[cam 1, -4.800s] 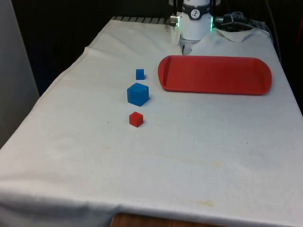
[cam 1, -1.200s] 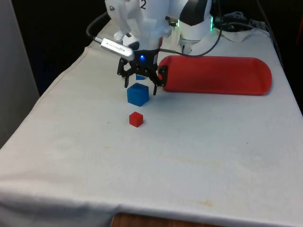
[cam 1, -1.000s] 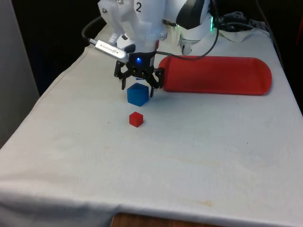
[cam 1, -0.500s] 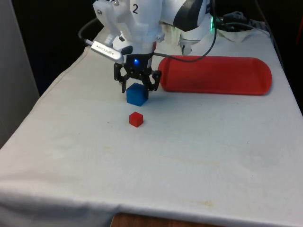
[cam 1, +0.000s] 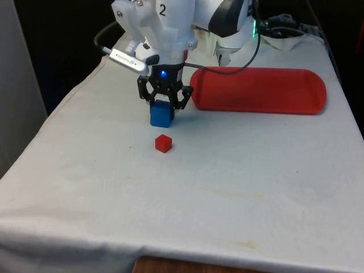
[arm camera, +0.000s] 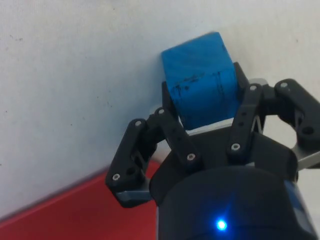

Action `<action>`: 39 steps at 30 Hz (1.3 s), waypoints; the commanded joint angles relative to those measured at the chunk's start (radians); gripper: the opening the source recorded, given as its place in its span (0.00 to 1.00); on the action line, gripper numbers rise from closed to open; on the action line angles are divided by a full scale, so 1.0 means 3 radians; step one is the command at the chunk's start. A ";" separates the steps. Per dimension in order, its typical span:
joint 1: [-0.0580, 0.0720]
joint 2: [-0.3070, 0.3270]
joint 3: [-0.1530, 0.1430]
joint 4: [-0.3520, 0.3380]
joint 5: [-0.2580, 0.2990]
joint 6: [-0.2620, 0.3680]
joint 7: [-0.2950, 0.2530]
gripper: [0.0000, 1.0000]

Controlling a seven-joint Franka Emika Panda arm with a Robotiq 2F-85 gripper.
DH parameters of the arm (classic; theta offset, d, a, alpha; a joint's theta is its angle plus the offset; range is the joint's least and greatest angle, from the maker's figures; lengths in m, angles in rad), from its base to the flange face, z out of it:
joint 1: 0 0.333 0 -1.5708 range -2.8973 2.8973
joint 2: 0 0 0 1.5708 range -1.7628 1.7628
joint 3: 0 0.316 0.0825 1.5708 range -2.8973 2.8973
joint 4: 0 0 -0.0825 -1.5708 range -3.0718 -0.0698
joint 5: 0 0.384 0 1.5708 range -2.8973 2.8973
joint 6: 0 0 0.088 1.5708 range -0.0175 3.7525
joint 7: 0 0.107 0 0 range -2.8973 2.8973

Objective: Pick up the largest block and place it onto the tray.

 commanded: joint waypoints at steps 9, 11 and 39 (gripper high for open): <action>0.0103 -0.0270 -0.0133 -0.0100 -0.0143 -0.0123 0.0050 0.00; 0.0117 -0.0333 -0.0150 -0.0123 -0.0180 -0.0147 0.0060 0.00; 0.0247 -0.1360 -0.0113 -0.0627 -0.1063 -0.0453 0.0717 0.00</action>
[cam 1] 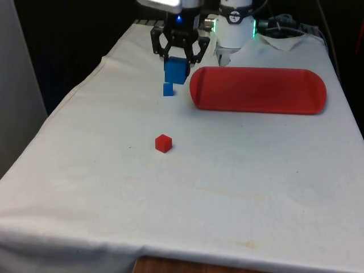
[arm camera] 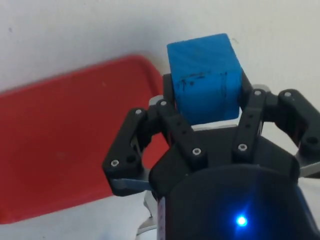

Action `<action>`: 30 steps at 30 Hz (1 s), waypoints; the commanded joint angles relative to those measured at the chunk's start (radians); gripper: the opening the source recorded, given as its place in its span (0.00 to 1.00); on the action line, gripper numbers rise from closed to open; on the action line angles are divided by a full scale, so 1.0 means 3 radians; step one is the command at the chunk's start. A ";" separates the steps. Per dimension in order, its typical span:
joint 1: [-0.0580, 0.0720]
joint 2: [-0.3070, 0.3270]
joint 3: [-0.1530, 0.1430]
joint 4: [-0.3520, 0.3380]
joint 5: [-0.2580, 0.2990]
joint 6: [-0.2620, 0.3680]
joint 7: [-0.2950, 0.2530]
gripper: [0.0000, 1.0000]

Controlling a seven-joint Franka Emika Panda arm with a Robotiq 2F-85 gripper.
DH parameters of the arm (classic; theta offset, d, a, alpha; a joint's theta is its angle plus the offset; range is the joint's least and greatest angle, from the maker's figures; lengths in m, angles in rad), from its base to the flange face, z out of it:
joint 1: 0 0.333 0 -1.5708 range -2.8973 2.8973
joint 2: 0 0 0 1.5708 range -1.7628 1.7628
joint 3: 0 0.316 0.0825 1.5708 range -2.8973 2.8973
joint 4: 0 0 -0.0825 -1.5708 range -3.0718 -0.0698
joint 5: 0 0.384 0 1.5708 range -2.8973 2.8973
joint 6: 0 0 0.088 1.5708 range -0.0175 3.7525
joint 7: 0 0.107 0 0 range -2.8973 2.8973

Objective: Pick up the largest block and place it onto the tray.

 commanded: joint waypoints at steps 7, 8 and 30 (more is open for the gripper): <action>0.0037 -0.0290 0.0060 -0.0193 -0.0320 -0.0040 0.0307 0.00; 0.0037 -0.0290 0.0060 -0.0193 -0.0320 -0.0040 0.0307 0.00; 0.0033 -0.0810 0.0430 -0.0663 -0.0617 -0.0067 0.0830 0.00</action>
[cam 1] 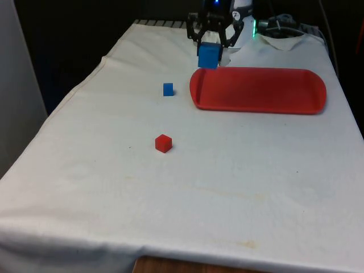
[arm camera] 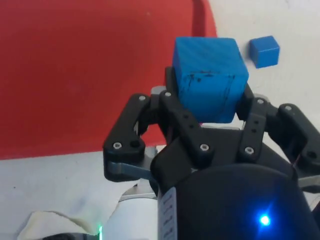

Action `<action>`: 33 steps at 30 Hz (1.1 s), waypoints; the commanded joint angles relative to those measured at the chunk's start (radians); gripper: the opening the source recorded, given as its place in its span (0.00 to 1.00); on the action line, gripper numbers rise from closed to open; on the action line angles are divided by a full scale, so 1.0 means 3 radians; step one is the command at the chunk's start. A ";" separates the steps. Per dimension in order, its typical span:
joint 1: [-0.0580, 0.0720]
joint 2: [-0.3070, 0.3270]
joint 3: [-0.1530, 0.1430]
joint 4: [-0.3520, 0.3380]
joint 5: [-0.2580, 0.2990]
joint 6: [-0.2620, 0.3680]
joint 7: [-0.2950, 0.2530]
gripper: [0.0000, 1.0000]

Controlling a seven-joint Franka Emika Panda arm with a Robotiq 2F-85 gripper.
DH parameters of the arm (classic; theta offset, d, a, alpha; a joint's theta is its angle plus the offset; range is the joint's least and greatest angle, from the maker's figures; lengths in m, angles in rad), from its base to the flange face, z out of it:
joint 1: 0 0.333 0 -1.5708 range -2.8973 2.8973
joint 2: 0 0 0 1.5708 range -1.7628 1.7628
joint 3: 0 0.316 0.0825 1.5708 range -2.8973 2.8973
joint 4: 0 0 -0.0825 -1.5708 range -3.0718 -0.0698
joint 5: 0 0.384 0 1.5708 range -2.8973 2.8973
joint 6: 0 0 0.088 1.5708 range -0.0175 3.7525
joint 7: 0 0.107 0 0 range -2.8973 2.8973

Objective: Pick up the largest block and place it onto the tray.

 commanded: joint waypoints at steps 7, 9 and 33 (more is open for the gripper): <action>0.0003 -0.0170 0.0147 -0.0180 -0.0120 0.0013 0.0227 0.00; 0.0000 -0.0200 0.0183 -0.0220 -0.0123 0.0013 0.0260 0.00; -0.0003 -0.0217 0.0517 -0.0803 -0.0230 0.0537 0.0620 0.00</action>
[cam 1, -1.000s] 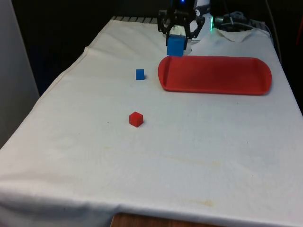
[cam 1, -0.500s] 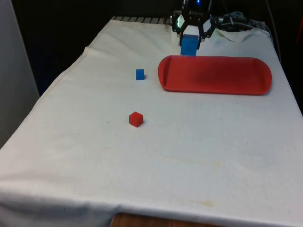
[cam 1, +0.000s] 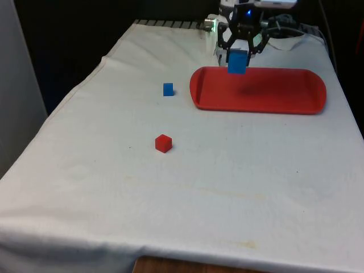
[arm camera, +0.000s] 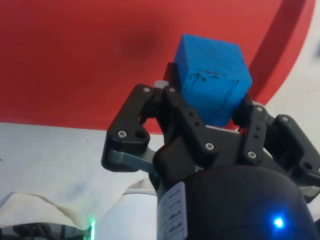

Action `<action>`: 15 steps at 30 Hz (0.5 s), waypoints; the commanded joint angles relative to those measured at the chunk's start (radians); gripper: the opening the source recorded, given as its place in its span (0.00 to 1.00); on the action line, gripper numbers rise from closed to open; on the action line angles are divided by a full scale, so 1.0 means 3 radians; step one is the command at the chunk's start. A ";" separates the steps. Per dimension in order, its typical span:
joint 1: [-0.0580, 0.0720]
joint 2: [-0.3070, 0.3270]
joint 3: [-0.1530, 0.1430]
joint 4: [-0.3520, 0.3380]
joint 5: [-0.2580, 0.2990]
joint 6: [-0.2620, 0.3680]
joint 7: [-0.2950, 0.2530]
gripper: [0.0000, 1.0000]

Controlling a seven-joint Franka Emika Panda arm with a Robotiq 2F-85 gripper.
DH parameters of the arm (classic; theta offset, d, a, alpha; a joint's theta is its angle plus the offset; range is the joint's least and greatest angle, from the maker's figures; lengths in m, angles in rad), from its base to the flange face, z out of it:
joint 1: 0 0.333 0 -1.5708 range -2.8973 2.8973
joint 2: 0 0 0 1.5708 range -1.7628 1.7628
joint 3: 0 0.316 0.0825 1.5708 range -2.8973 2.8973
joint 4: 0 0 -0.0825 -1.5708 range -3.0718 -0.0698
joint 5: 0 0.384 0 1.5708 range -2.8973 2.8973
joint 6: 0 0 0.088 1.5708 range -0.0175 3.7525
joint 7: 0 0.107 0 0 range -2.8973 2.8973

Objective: Pick up the largest block and place it onto the tray.

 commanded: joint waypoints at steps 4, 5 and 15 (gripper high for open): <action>-0.0003 0.0100 0.0087 -0.0133 -0.0080 0.0253 0.0133 0.00; -0.0003 0.0120 0.0097 -0.0150 -0.0080 0.0290 0.0143 0.00; 0.0003 0.0323 0.0250 -0.0297 -0.0100 0.0623 0.0287 0.00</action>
